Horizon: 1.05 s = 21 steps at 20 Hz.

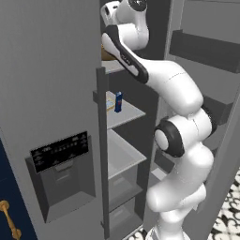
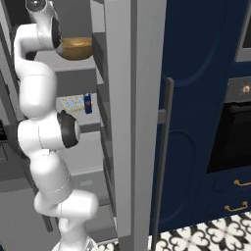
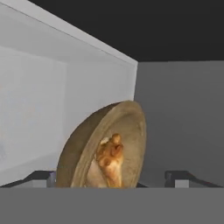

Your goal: Pick the chicken drumstick and sweet potato from their plates and place them in the bowl. Then put the bowl in the fridge.

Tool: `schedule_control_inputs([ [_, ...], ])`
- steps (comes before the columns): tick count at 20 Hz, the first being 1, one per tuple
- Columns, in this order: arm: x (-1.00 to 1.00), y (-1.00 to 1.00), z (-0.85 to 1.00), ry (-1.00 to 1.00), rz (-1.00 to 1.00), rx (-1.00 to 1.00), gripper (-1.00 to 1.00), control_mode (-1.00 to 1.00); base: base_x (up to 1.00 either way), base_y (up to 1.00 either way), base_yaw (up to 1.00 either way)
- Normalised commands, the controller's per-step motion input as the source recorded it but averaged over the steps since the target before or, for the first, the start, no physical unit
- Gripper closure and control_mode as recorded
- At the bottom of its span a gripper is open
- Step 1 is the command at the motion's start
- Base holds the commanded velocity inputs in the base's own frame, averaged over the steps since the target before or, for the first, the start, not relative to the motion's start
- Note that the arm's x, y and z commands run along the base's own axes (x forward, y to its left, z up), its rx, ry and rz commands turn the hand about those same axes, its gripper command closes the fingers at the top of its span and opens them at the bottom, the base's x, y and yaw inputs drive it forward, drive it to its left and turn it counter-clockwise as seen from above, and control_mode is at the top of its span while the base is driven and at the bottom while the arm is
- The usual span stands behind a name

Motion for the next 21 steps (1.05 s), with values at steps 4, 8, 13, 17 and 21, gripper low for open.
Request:
schedule_control_inputs([
  [4, -1.00, -0.10, -0.19, -0.25, 0.00, 0.16, -1.00, -1.00, 0.00, 0.00, 0.00],
  [8, -1.00, -0.32, 0.04, -0.16, 0.00, 0.11, -1.00, -1.00, 0.00, 0.00, 0.00],
  [13, -1.00, -0.43, 0.19, -0.02, 0.00, 0.07, -1.00, -1.00, 0.00, 0.00, 0.00],
  [17, -1.00, -0.32, -0.03, 0.00, 0.00, 0.02, -1.00, -1.00, 0.00, 0.00, 0.00],
  [21, -1.00, -0.10, -0.19, 0.05, 0.00, 0.00, -1.00, -1.00, 0.00, 0.00, 0.00],
])
